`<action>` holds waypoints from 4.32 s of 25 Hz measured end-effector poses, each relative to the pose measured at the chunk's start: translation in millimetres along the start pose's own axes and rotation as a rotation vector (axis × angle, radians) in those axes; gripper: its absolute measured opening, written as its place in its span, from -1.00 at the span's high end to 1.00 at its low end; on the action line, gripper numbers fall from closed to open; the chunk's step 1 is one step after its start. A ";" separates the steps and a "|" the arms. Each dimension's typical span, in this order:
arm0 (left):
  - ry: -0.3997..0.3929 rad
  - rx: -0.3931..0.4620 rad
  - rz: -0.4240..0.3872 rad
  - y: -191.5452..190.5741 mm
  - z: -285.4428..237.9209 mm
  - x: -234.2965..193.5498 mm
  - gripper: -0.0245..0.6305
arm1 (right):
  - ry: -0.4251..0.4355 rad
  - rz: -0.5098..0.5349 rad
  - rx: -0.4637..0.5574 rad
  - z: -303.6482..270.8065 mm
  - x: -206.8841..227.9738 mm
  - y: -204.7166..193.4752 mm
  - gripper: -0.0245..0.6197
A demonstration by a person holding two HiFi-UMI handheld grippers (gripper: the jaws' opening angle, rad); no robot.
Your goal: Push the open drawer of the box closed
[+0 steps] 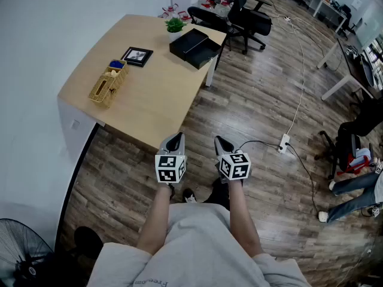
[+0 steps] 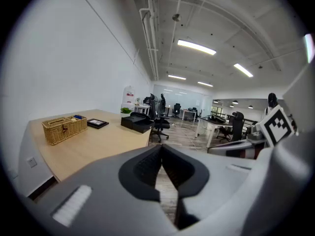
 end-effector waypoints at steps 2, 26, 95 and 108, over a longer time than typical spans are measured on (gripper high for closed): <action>-0.001 0.000 0.012 -1.9 0.0 2.3 0.76 | 0.006 0.004 -0.007 1.5 1.8 -2.2 0.92; 0.009 -0.103 -0.049 24.1 -110.8 14.8 0.76 | 0.087 -0.042 -0.026 -57.9 80.0 27.1 0.92; 0.266 -0.113 0.112 176.2 -468.1 -198.9 0.76 | 0.227 0.045 -0.196 -393.6 288.8 202.2 0.92; 0.069 -0.286 -0.059 146.3 -524.5 -248.9 0.76 | 0.153 0.007 -0.215 -444.4 293.8 201.0 0.91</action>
Point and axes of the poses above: the fingertips, and each gripper's own axes: z backward along the fingers, x to its right, y out of its top, the point moved 4 cm from there along z, backward along the fingers, and after that the axes turned 1 degree about -y, right-handed, at the moved point
